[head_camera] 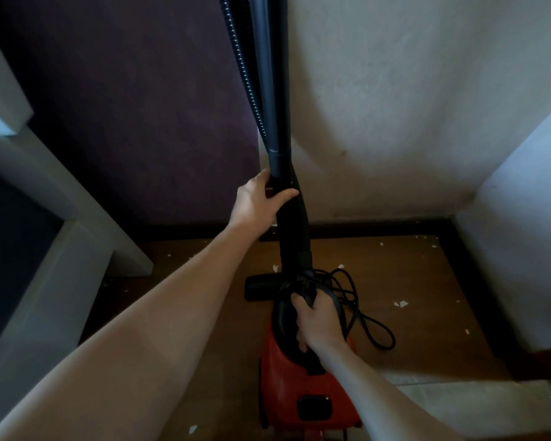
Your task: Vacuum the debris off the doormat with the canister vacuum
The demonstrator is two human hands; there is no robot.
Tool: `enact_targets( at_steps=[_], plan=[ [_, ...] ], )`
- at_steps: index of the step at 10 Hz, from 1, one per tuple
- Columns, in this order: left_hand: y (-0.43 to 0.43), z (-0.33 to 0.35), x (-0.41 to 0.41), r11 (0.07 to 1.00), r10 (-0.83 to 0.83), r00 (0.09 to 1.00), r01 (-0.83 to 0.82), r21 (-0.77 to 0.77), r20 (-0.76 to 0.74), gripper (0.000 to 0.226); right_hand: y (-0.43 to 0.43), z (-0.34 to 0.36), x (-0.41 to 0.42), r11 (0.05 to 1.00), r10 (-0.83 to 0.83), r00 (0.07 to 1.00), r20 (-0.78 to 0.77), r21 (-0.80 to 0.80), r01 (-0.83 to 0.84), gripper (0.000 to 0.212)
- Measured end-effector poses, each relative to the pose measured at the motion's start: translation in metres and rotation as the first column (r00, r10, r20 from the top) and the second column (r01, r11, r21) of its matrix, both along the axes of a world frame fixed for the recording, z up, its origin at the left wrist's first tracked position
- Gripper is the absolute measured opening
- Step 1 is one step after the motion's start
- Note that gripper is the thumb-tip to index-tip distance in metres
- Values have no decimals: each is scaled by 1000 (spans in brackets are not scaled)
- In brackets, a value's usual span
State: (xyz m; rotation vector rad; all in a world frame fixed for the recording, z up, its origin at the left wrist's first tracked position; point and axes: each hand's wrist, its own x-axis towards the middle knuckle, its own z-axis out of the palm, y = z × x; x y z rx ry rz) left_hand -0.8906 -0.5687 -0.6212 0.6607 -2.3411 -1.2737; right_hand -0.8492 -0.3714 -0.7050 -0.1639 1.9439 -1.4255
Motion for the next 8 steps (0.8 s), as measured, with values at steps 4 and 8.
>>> enact_targets(
  at_steps=[4, 8],
  plan=[
    [23, 5, 16, 991, 29, 998, -22, -129, 52, 40, 9, -1, 3, 991, -10, 984, -175, 126, 33, 17],
    [36, 17, 78, 794, 23, 967, 136, -592, 253, 66, 25, 23, 8, 926, 208, 821, -531, 378, 10, 30]
  ],
)
